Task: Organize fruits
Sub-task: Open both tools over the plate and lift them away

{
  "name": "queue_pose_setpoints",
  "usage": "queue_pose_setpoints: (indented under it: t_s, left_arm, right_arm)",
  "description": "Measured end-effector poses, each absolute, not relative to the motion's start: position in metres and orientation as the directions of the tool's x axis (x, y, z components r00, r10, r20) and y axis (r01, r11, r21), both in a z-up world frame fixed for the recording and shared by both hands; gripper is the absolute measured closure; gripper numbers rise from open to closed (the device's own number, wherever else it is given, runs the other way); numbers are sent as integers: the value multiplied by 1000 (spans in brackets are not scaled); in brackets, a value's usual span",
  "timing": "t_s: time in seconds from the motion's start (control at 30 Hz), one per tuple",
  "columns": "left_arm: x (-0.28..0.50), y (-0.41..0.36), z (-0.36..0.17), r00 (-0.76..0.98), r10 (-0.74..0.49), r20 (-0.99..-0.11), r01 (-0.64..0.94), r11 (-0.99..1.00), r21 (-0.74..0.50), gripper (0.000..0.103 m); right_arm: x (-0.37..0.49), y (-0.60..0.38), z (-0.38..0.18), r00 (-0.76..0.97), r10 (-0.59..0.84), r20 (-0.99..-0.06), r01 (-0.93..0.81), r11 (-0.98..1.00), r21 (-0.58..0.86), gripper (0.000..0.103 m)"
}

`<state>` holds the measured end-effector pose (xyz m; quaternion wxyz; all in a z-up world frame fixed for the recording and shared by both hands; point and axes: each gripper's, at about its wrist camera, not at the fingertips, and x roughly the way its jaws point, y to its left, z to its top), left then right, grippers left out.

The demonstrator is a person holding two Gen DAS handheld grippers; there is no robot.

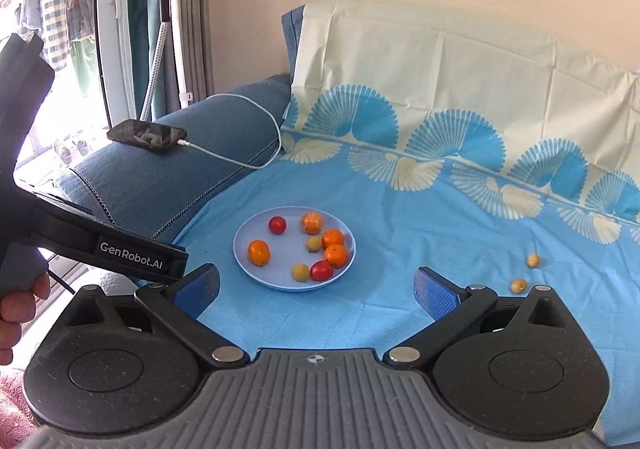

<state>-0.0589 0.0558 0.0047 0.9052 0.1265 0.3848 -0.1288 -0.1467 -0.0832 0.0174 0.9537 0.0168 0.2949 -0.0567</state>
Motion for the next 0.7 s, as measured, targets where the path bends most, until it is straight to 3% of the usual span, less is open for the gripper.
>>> queue_pose_setpoints:
  t_s: [0.7]
  left_arm:
    - [-76, 65, 18, 697, -157, -700, 331, 936, 120, 0]
  right_arm:
    - [-167, -73, 28, 846, -115, -521, 111, 993, -38, 1]
